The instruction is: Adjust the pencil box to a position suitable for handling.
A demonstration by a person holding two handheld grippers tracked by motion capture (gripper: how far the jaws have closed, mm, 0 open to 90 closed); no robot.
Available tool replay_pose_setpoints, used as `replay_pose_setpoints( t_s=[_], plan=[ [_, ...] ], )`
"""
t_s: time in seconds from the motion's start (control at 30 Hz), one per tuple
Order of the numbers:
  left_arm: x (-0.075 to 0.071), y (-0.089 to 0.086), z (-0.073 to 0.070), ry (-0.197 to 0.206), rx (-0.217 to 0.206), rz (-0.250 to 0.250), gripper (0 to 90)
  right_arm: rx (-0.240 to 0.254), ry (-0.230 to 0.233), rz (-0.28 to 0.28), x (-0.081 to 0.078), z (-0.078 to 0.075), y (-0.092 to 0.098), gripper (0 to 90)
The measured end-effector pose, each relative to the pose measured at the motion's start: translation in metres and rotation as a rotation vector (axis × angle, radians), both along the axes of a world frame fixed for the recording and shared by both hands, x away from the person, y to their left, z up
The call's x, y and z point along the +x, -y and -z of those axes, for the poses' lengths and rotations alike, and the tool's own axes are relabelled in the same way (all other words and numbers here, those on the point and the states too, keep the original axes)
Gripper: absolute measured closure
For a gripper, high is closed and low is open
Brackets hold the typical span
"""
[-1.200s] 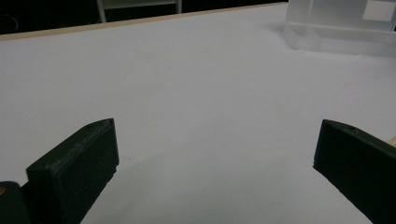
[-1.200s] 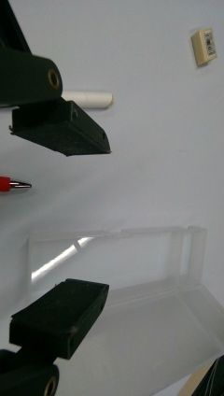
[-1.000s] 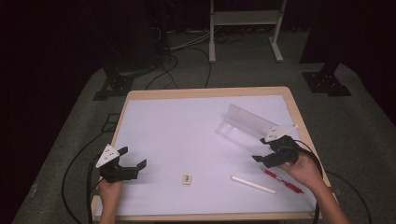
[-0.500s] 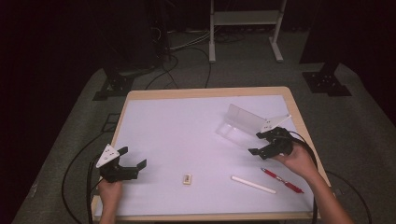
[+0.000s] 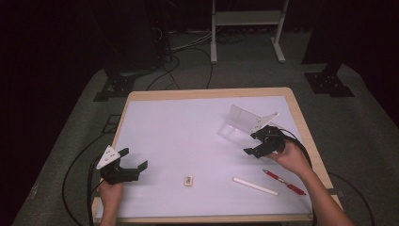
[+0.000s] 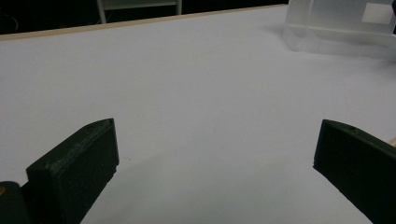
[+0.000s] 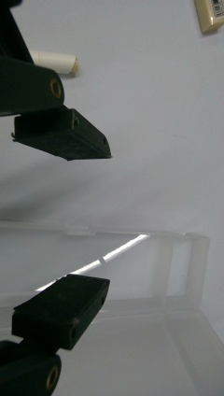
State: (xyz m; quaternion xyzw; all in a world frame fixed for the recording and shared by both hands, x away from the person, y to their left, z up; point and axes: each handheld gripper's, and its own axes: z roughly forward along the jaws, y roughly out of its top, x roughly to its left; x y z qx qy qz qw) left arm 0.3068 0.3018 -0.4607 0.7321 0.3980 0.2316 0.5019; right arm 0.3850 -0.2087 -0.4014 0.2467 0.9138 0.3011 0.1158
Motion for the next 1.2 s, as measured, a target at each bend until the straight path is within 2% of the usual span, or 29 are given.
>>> replay_pose_setpoints(
  t_s=[0.37,0.67,1.0,1.2],
  plan=[
    [0.0,0.0,0.0,-0.003,-0.004,-0.002,0.0,-0.043,-0.041,-0.005,0.014,0.015,-0.007,36.7],
    [0.0,0.0,0.0,-0.003,-0.001,0.001,0.0,-0.068,-0.07,0.009,0.021,0.022,-0.011,42.7],
    [0.0,0.0,0.0,-0.002,-0.004,-0.001,0.0,-0.118,-0.09,0.011,0.03,0.032,-0.015,56.1],
    [0.0,0.0,0.0,-0.004,-0.002,0.0,0.0,-0.145,-0.103,0.016,0.033,0.037,-0.015,59.6]
  ],
)
